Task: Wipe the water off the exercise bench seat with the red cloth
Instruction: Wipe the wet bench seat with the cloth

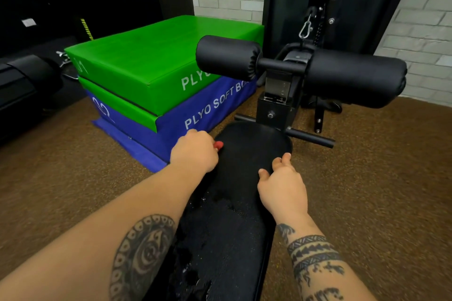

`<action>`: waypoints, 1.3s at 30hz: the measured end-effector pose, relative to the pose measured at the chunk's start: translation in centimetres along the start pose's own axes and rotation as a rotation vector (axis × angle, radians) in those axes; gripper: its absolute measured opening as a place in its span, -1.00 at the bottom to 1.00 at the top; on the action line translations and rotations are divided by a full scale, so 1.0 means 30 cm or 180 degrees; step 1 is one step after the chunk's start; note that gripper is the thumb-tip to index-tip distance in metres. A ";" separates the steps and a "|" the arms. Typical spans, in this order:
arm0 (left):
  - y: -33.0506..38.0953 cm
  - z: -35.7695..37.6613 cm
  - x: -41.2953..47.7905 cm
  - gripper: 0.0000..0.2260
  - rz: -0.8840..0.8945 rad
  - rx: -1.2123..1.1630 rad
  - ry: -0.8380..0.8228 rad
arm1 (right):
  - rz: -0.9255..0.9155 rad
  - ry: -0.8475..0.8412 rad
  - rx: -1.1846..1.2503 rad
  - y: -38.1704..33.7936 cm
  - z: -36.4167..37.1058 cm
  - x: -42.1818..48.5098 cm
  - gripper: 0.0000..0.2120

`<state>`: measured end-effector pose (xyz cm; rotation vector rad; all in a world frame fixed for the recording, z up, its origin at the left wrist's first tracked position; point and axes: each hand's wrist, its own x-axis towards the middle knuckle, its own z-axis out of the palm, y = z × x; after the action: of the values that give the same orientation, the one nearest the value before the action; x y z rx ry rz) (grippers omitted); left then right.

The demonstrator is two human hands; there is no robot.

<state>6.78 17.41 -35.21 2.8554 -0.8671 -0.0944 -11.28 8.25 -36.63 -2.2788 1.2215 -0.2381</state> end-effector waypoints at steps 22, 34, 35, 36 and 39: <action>-0.058 0.018 0.096 -0.61 -0.0303 -0.0504 0.0434 | -0.0180 -0.0070 -0.0211 -0.004 -0.008 0.003 -0.49; -0.133 0.018 0.069 -0.50 -0.0367 -0.0359 -0.0210 | -0.0183 -0.0189 -0.0275 0.013 -0.014 0.025 -0.47; -0.159 0.010 0.050 -0.54 -0.0357 -0.0353 -0.0274 | -0.0190 -0.0193 -0.0287 0.012 -0.014 0.026 -0.47; -0.184 0.000 0.029 -0.60 -0.0372 -0.0425 -0.0261 | -0.0196 -0.0193 -0.0290 0.009 -0.015 0.028 -0.47; -0.210 -0.039 -0.059 -0.73 -0.0315 -0.0872 0.0060 | -0.0186 -0.0207 -0.0276 0.005 -0.021 0.031 -0.46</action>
<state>8.89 23.73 -35.07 2.6363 -0.6524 -0.1823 -11.10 7.18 -36.28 -2.3799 1.1541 -0.1337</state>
